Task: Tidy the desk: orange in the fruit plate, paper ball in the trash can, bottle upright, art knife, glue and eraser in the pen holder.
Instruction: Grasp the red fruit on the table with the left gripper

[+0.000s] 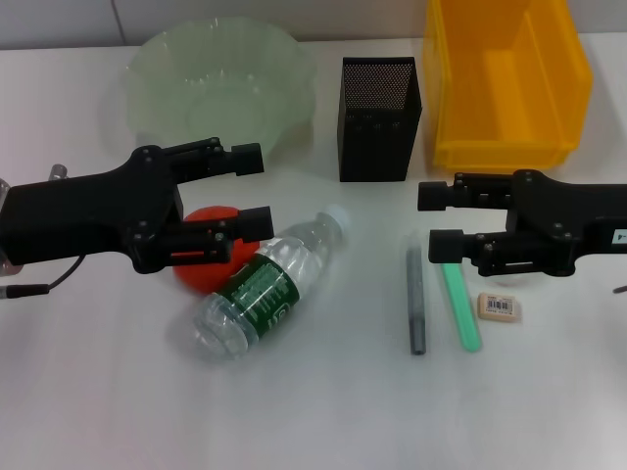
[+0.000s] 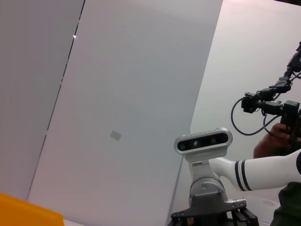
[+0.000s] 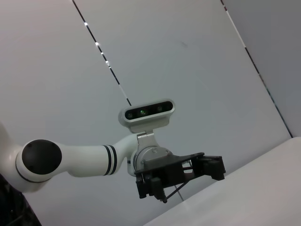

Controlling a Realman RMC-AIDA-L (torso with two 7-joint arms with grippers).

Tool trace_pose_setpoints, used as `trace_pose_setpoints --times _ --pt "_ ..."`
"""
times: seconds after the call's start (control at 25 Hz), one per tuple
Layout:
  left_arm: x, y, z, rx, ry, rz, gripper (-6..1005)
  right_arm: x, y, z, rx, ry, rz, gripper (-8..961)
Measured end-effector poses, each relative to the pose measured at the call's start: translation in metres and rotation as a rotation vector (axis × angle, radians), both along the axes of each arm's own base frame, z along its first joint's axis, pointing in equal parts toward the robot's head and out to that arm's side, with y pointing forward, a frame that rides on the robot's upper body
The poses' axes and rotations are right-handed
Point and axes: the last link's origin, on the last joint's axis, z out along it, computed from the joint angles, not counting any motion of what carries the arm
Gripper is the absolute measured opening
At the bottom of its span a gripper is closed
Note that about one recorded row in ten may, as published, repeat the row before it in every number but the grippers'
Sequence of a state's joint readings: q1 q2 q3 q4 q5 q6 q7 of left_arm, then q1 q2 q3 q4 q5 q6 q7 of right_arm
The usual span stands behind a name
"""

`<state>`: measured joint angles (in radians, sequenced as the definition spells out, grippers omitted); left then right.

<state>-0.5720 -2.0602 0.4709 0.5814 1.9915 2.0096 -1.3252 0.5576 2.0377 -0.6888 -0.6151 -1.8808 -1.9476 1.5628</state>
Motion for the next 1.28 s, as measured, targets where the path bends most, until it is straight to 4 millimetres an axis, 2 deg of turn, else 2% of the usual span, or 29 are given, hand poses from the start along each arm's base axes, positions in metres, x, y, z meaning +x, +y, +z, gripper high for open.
trace_pose_setpoints --times 0.52,0.8,1.0,1.08,1.16,1.28 --pt "-0.005 -0.004 -0.001 -0.007 0.006 0.015 790 -0.004 0.001 -0.004 -0.002 0.008 0.012 785" --pt "-0.005 -0.001 0.000 -0.006 0.013 0.025 789 0.001 -0.002 -0.003 0.034 0.019 0.012 785" --pt "-0.010 0.009 0.000 0.022 0.067 0.088 788 0.021 -0.005 -0.001 0.140 0.017 -0.064 784" --pt "-0.020 0.013 -0.002 0.037 0.112 0.151 788 0.038 -0.009 0.000 0.245 0.007 -0.119 784" --pt "-0.028 0.016 -0.003 0.050 0.146 0.201 788 0.043 -0.011 0.000 0.285 0.010 -0.130 784" --pt "-0.045 0.014 -0.003 0.065 0.211 0.275 788 0.062 -0.023 0.009 0.489 0.083 -0.180 784"
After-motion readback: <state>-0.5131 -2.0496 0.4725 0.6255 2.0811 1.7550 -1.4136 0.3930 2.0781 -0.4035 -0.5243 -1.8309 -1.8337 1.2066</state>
